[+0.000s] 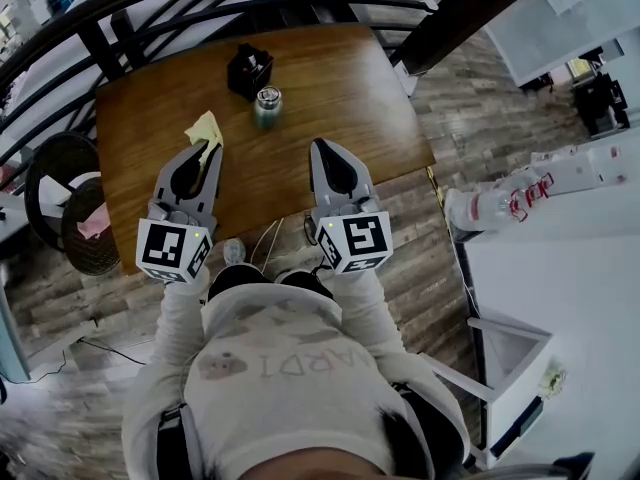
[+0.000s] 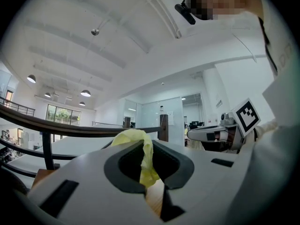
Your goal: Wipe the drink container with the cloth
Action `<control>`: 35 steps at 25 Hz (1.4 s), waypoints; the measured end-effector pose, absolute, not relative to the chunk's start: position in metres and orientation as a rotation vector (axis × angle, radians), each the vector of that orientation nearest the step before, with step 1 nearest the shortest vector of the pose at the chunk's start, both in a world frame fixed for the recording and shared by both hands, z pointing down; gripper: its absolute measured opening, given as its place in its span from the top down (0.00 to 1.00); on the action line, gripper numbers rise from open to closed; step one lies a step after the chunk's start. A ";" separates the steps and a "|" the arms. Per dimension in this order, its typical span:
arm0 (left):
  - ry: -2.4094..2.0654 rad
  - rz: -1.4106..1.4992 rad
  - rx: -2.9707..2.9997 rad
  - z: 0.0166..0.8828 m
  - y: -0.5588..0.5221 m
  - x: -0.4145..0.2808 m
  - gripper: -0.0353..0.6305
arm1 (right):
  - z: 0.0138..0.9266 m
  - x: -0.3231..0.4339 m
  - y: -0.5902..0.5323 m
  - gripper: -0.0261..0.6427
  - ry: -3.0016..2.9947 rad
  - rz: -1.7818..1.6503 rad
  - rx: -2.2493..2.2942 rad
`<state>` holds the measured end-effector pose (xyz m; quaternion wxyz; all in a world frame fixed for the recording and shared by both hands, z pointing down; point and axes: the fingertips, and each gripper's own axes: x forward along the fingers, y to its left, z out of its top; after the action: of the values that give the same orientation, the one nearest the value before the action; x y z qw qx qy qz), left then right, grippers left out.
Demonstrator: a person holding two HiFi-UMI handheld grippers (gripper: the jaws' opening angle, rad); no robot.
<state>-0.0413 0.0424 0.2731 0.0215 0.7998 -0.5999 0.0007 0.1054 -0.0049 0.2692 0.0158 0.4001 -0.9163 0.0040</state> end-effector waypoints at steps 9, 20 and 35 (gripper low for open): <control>-1.890 -0.041 2.471 0.262 0.059 -0.027 0.90 | 0.259 0.121 0.010 0.94 -2.882 -0.019 1.227; -1.892 -0.066 2.475 0.257 0.067 -0.016 0.90 | 0.254 0.130 0.017 0.94 -2.891 -0.032 1.233; -1.897 -0.091 2.493 0.248 0.075 -0.010 0.90 | 0.245 0.135 0.028 0.94 -2.910 -0.046 1.253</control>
<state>-0.0104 0.0751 0.2478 0.0038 0.7954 -0.6054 -0.0289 0.1355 0.0284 0.2450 -0.0134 0.3955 -0.9183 -0.0144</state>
